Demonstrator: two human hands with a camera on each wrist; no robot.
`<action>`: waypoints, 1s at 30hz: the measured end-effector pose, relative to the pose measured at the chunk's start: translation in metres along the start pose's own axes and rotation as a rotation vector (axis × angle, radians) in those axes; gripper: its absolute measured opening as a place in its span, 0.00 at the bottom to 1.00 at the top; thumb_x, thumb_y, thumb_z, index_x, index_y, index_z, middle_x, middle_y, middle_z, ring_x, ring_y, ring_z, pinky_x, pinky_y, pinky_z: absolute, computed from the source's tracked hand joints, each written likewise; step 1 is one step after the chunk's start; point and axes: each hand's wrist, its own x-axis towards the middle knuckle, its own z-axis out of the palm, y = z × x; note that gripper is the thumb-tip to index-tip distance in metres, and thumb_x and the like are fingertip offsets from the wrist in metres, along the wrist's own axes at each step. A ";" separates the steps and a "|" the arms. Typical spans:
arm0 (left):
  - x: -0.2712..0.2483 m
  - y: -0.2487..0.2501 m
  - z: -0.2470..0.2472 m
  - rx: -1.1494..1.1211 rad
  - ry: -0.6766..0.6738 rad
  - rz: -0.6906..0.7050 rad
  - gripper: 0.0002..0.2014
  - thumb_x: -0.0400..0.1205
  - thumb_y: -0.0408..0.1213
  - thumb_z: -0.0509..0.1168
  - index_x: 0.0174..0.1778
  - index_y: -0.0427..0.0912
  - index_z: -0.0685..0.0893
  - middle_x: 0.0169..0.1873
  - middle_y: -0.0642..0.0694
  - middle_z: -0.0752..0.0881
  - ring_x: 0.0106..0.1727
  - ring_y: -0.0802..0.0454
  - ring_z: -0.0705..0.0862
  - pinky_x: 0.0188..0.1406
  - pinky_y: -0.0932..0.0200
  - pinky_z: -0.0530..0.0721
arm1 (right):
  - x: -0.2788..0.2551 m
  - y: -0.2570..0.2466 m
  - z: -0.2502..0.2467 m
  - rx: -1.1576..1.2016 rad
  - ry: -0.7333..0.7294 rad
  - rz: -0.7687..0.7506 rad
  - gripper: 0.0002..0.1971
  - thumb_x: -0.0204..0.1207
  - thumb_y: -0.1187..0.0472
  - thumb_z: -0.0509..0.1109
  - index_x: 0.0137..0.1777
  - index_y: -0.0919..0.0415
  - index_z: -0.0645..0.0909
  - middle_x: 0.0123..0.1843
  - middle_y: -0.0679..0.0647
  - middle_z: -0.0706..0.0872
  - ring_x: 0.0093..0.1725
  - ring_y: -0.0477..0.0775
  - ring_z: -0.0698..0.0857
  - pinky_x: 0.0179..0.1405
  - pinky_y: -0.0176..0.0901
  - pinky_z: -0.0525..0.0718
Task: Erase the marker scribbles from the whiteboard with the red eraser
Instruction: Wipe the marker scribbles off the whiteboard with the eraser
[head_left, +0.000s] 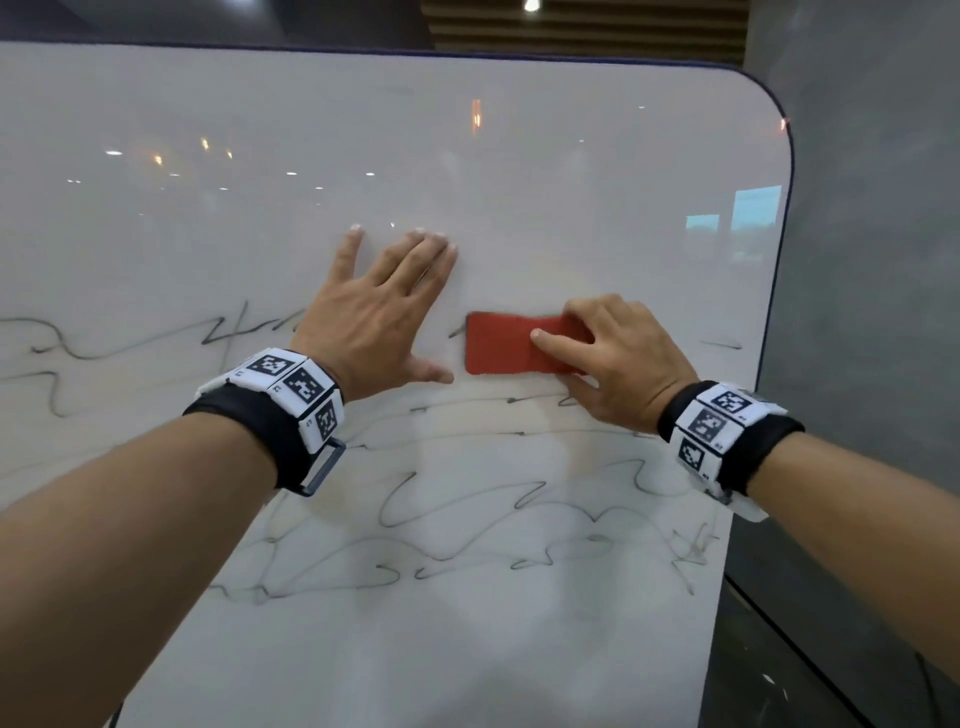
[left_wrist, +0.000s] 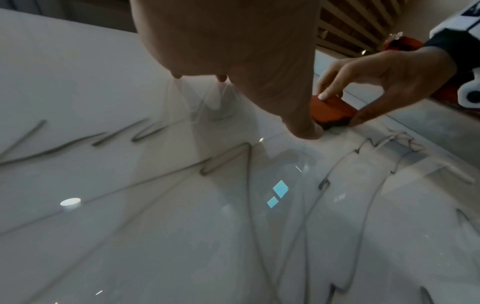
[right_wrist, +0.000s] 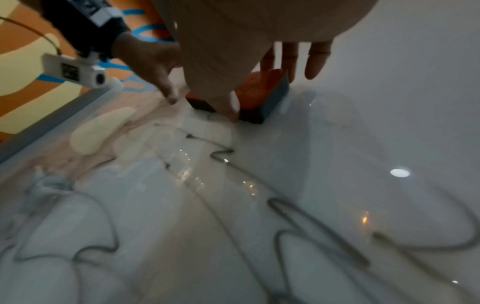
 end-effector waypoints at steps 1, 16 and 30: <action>-0.004 -0.004 0.001 0.006 -0.004 0.004 0.60 0.66 0.76 0.64 0.85 0.37 0.57 0.83 0.42 0.62 0.84 0.45 0.60 0.79 0.26 0.56 | 0.005 0.003 -0.002 -0.001 -0.002 0.033 0.24 0.70 0.55 0.73 0.68 0.54 0.81 0.58 0.64 0.81 0.51 0.66 0.78 0.42 0.55 0.77; -0.032 -0.031 0.005 -0.023 0.084 -0.041 0.41 0.74 0.70 0.61 0.79 0.49 0.72 0.78 0.39 0.69 0.78 0.41 0.66 0.73 0.23 0.62 | 0.023 -0.020 0.000 0.025 0.065 0.159 0.27 0.67 0.54 0.74 0.68 0.55 0.77 0.57 0.66 0.80 0.49 0.67 0.78 0.43 0.59 0.81; -0.046 -0.053 0.002 0.023 0.048 -0.027 0.27 0.80 0.49 0.54 0.77 0.49 0.73 0.76 0.40 0.72 0.75 0.40 0.70 0.69 0.27 0.66 | 0.040 -0.065 0.015 0.019 0.031 0.086 0.23 0.63 0.55 0.74 0.58 0.62 0.80 0.60 0.66 0.80 0.52 0.66 0.78 0.47 0.55 0.75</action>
